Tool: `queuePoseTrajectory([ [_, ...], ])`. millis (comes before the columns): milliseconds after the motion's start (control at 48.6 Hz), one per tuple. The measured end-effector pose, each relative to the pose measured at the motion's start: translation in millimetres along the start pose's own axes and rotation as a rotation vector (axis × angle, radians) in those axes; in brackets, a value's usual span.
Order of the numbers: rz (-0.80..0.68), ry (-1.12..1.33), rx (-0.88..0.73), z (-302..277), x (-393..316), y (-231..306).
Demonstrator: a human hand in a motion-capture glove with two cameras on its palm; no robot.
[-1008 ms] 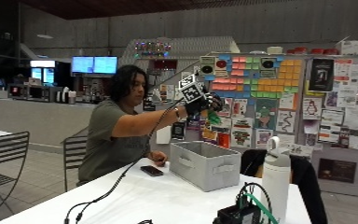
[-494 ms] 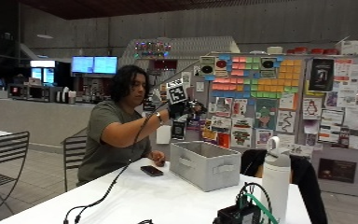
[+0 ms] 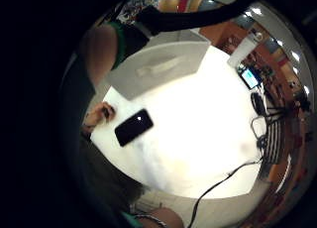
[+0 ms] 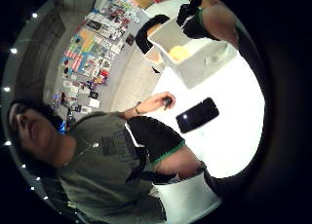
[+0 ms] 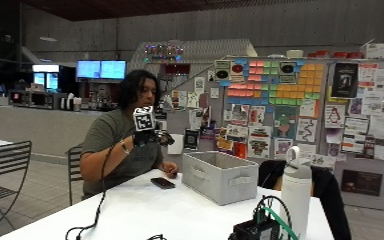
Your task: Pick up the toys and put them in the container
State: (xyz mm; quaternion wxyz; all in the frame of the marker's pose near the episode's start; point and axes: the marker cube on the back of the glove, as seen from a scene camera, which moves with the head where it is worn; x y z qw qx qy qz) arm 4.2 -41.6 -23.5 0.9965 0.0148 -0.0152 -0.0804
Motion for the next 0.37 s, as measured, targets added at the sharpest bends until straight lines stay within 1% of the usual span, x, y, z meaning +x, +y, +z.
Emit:
queuePoseTrajectory([
  [82, 0.041, 0.016, 0.003, 1.0, 10.2, 17.7],
  [144, 0.09, 0.08, 0.016, 3.0, 18.8, 29.2],
  [226, 0.121, 0.13, 0.038, 4.3, 23.2, 39.4],
  [370, 0.168, 0.111, 0.062, 3.6, 34.0, 47.4],
])
